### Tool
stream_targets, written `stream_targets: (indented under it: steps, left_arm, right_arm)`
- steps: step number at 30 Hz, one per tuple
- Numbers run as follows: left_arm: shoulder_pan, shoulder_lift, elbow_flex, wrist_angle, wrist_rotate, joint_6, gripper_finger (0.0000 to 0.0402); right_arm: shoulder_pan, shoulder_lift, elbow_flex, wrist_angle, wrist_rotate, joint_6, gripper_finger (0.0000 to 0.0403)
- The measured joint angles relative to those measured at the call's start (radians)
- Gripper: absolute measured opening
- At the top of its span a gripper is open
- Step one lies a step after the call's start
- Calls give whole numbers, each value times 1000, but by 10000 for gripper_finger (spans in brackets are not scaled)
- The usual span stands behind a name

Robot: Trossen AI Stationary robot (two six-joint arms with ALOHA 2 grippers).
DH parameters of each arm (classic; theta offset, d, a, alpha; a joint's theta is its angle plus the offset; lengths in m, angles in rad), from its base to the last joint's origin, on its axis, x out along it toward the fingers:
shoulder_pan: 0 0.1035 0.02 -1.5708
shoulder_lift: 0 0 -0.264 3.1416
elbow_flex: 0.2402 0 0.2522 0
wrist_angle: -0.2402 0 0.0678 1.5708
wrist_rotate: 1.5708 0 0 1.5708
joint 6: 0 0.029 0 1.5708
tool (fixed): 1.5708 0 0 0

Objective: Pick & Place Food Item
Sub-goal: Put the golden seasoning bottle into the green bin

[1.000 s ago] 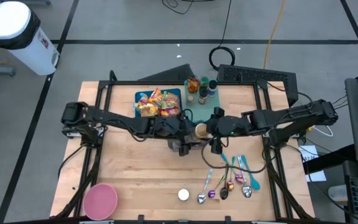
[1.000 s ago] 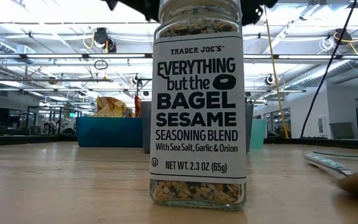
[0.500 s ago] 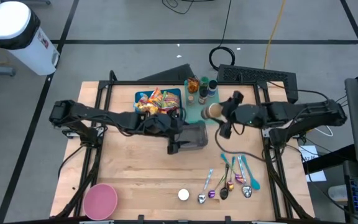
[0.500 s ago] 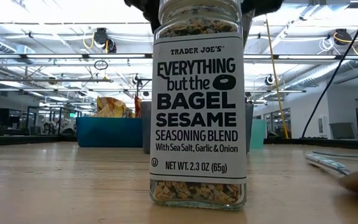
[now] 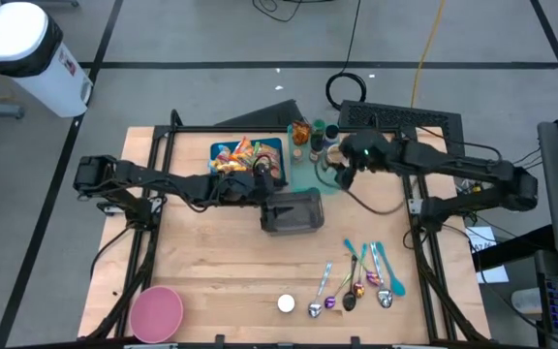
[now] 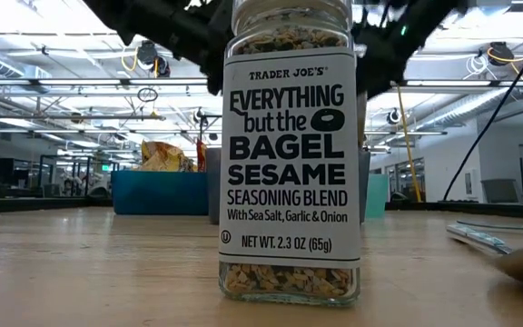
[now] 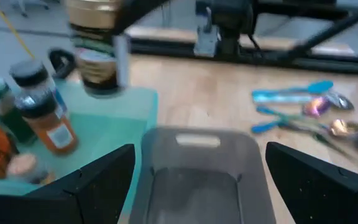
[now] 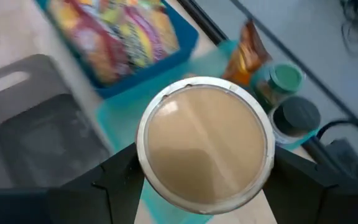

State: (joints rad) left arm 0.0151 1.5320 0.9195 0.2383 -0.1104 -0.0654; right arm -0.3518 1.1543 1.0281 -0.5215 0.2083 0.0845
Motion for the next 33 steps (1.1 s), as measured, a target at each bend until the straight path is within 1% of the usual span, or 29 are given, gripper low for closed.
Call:
stream_targets:
  steps: [3, 7, 9, 11, 18, 22, 30, 31, 33]
  left_arm:
    - [0, -4, 0, 3, 28, 5, 367]
    - [0, -3, 0, -7, 33, 8, 367]
    - [0, -4, 0, -6, 32, 8, 367]
    - [0, -4, 0, -16, 32, 8, 367]
    - [0, -3, 0, -28, 31, 10, 367]
    - [0, -3, 0, -28, 31, 10, 367]
    - [0, -3, 0, -34, 31, 10, 367]
    - [0, -3, 0, -34, 31, 10, 367]
    - [0, -3, 0, -34, 31, 11, 367]
  right_arm:
    - [-100, 38, -52, 65, -65, -16, 258]
    - [-195, 103, -98, 164, -140, -22, 258]
    - [-227, 141, -106, 187, -162, -25, 258]
    - [-247, 175, -107, 201, -162, -27, 258]
    - [-273, 271, -107, 256, -160, -63, 258]
    - [-274, 305, -107, 283, -156, -74, 258]
    - [-274, 314, -106, 291, -154, -78, 258]
    - [-274, 314, -106, 289, -154, -79, 266]
    - [-274, 313, -106, 288, -153, -79, 303]
